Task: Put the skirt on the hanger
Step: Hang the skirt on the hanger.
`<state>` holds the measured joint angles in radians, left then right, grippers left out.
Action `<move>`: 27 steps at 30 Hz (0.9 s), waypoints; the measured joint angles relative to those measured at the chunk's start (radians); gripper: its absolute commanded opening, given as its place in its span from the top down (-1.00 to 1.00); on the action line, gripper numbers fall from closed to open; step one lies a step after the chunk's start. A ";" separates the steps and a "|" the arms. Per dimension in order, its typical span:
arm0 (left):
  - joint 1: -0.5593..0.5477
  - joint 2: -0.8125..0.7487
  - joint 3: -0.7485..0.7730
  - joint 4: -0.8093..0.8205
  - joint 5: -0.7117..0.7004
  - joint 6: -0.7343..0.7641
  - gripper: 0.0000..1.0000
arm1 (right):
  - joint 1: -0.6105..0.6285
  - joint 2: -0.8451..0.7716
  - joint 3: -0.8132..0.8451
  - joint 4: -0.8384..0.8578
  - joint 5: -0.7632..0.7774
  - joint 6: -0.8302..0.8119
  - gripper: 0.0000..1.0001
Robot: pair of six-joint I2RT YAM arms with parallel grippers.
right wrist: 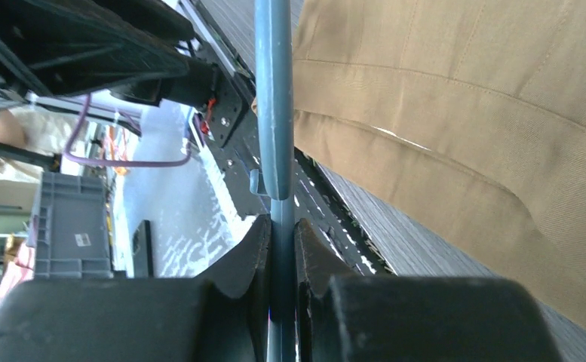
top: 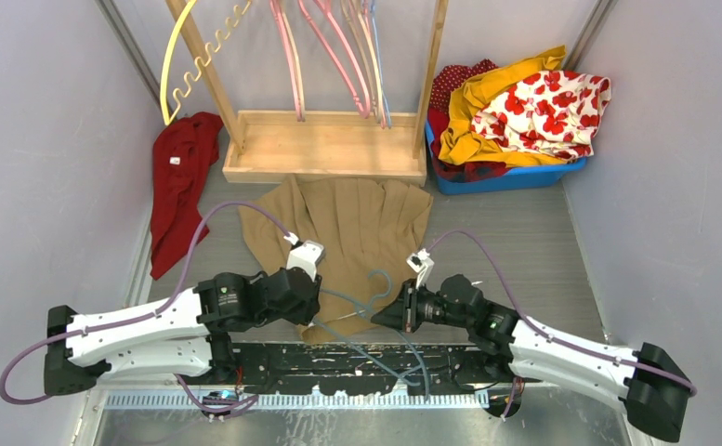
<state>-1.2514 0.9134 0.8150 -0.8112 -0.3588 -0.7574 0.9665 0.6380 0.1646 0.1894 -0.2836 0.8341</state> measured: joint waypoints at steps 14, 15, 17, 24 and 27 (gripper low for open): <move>0.000 0.009 -0.013 0.071 0.006 -0.104 0.11 | 0.149 0.185 0.067 0.082 0.127 -0.134 0.97; 0.000 0.015 -0.018 0.082 0.012 -0.104 0.12 | 0.151 0.194 0.074 0.084 0.130 -0.145 0.97; 0.000 0.018 -0.037 0.108 0.023 -0.102 0.12 | 0.152 0.209 0.089 0.088 0.134 -0.167 0.97; 0.000 -0.093 -0.163 0.226 0.070 -0.071 0.08 | 0.152 0.257 0.128 0.101 0.140 -0.244 0.97; 0.000 -0.154 -0.221 0.295 0.095 -0.055 0.08 | 0.152 0.288 0.143 0.113 0.134 -0.268 0.97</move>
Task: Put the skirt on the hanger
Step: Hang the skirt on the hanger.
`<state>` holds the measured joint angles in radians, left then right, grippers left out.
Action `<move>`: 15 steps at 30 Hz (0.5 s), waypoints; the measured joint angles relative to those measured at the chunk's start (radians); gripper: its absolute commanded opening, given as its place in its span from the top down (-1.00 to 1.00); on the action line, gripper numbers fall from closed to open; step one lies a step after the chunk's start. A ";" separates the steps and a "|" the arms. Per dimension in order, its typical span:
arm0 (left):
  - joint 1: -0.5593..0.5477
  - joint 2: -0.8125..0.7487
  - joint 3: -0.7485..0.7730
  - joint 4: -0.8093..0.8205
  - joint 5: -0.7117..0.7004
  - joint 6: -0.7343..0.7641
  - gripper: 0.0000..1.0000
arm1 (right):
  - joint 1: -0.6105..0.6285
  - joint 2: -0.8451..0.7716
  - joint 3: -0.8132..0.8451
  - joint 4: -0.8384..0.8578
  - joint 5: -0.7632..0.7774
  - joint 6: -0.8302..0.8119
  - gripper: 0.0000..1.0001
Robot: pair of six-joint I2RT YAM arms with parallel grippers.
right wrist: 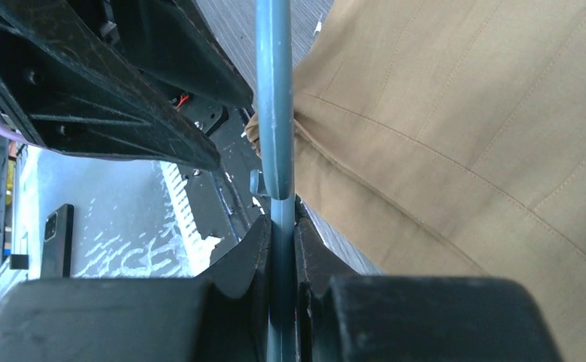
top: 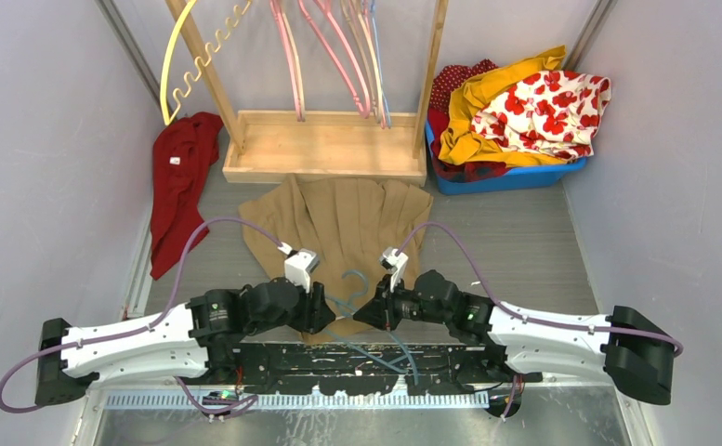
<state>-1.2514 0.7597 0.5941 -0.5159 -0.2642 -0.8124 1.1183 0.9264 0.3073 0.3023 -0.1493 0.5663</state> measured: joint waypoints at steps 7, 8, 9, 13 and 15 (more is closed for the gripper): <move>0.000 -0.011 -0.060 0.103 0.005 -0.021 -0.28 | 0.000 0.034 0.018 0.027 -0.023 -0.032 0.97; 0.000 -0.011 -0.061 0.108 0.000 -0.035 -0.29 | 0.000 0.035 0.018 0.027 -0.024 -0.035 0.97; 0.000 -0.012 -0.062 0.112 -0.009 -0.055 -0.30 | 0.000 0.034 0.018 0.027 -0.025 -0.039 0.97; 0.000 -0.034 -0.082 0.129 -0.038 -0.117 -0.33 | 0.000 0.034 0.019 0.027 -0.025 -0.050 0.97; 0.000 -0.047 -0.101 0.137 -0.049 -0.140 -0.32 | 0.000 0.035 0.020 0.027 -0.025 -0.056 0.97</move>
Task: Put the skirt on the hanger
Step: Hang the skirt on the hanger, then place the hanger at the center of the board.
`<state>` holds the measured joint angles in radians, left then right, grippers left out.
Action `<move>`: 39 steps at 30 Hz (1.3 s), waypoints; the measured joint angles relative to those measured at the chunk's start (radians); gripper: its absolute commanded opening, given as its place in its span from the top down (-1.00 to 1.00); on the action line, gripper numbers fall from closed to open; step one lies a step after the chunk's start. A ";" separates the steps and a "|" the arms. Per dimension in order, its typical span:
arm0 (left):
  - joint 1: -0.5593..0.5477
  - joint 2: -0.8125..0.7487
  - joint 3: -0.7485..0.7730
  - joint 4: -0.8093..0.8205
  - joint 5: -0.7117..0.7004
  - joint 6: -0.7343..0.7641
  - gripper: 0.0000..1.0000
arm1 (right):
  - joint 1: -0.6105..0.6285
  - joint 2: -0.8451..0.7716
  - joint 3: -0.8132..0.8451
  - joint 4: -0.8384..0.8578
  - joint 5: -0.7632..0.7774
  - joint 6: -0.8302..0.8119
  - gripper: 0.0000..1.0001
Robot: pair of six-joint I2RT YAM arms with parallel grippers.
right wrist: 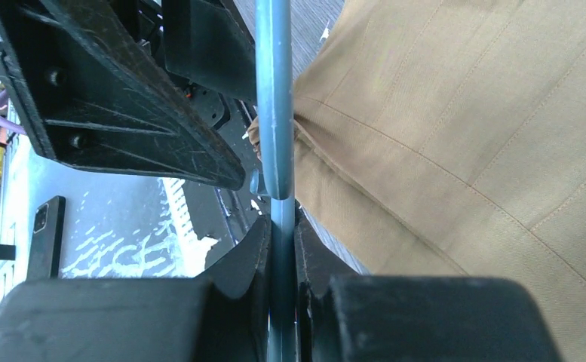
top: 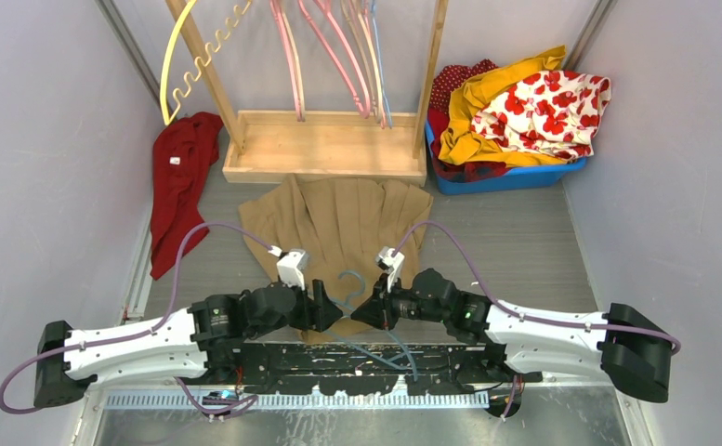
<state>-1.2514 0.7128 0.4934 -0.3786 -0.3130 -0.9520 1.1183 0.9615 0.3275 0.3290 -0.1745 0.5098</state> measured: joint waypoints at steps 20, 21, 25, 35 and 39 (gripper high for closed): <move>0.000 -0.273 -0.068 -0.124 -0.179 -0.106 -0.11 | -0.005 0.299 0.233 -0.005 -0.087 -0.111 0.97; 0.000 -0.275 -0.068 -0.136 -0.188 -0.110 -0.11 | -0.007 0.311 0.250 -0.011 -0.098 -0.117 0.97; 0.000 -0.273 -0.068 -0.173 -0.209 -0.119 -0.09 | -0.028 0.337 0.308 -0.045 -0.143 -0.153 0.97; 0.000 -0.284 -0.058 -0.234 -0.238 -0.121 -0.06 | -0.192 0.387 0.363 -0.102 -0.318 -0.187 0.97; 0.000 -0.291 -0.058 -0.249 -0.245 -0.121 -0.06 | -0.213 0.419 0.394 -0.124 -0.363 -0.196 0.97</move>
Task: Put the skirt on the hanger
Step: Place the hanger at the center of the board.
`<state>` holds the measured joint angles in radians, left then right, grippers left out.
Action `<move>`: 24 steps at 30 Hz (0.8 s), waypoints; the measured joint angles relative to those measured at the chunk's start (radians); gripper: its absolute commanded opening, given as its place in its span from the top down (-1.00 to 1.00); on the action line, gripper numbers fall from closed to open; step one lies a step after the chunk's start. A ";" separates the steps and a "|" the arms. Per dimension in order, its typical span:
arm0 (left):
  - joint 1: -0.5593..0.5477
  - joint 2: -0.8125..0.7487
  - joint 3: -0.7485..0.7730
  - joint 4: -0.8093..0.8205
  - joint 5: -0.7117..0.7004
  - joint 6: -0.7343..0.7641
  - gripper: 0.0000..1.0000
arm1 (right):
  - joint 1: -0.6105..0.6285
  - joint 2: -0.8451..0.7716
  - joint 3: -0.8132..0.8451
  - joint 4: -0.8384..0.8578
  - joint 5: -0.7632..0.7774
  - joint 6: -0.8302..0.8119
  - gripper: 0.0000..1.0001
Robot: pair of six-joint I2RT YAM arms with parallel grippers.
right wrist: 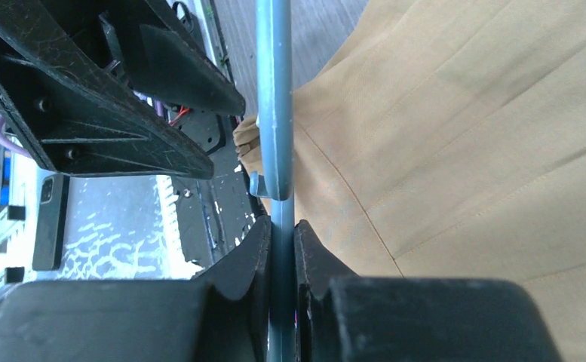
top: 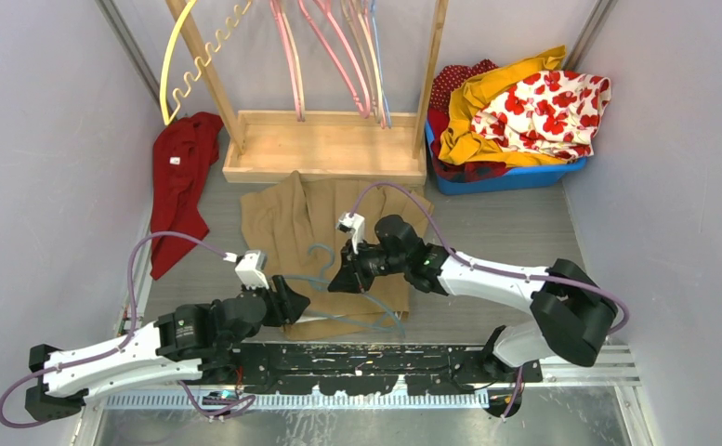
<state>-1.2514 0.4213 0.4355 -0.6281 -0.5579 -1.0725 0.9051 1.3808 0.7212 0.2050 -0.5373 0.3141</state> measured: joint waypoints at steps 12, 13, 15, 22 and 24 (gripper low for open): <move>0.000 0.156 0.007 0.043 0.005 0.013 -0.06 | -0.058 0.134 0.060 -0.023 -0.137 -0.036 0.97; 0.000 0.187 0.007 0.065 0.009 0.016 -0.08 | -0.069 0.134 0.060 -0.023 -0.145 -0.036 0.97; 0.000 0.247 0.007 0.109 0.014 0.029 -0.18 | -0.085 0.134 0.060 -0.022 -0.160 -0.036 0.97; 0.000 0.426 0.034 0.243 0.023 0.066 -0.24 | -0.098 0.137 0.060 -0.023 -0.179 -0.036 0.97; 0.000 0.472 0.049 0.282 0.027 0.079 -0.20 | -0.100 0.145 0.060 -0.023 -0.184 -0.040 0.97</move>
<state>-1.2514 0.8928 0.4847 -0.3458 -0.5308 -0.9939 0.8047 1.5261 0.7811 0.1822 -0.7212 0.2737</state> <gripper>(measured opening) 0.622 0.168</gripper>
